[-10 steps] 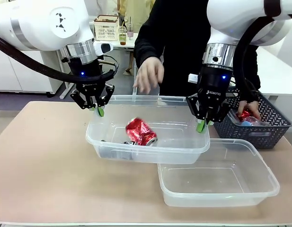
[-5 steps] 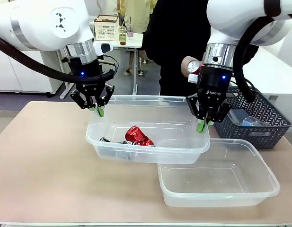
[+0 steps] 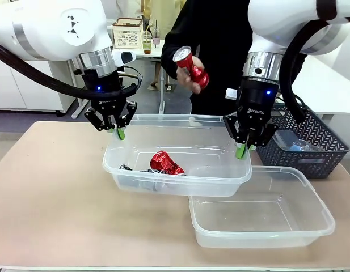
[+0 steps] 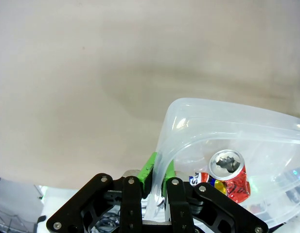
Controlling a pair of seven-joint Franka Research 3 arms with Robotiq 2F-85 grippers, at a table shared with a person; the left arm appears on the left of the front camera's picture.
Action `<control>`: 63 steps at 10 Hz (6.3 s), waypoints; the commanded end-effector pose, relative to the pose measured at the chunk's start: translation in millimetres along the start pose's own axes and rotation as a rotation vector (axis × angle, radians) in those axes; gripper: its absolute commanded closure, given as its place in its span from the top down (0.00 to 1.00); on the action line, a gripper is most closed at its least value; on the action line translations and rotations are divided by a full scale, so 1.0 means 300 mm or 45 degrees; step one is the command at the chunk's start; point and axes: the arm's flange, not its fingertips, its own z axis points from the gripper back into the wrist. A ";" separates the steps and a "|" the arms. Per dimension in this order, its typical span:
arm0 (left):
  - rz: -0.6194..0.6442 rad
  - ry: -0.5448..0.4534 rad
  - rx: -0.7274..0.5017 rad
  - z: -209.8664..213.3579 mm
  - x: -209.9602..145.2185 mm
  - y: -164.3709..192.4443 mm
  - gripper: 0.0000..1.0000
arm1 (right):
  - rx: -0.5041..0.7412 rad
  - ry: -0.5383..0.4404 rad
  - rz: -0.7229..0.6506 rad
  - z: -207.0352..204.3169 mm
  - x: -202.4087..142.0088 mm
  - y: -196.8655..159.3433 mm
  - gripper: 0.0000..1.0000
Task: Sort the waste into each basket.
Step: Offer the picked Organizing box to the human, then release the Organizing box you were holding, then pick up the Organizing box on the right side of the table and lift it.
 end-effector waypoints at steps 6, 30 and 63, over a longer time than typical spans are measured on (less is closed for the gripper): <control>0.019 -0.020 -0.021 0.008 -0.001 -0.002 0.07 | 0.008 -0.007 0.012 0.008 -0.013 0.007 0.06; 0.150 -0.074 -0.087 0.053 0.485 0.113 0.07 | 0.082 -0.012 0.049 0.179 0.492 0.035 0.06; 0.077 -0.208 -0.516 0.538 -0.340 0.056 1.00 | 0.149 -0.815 0.197 0.240 -0.385 -0.610 1.00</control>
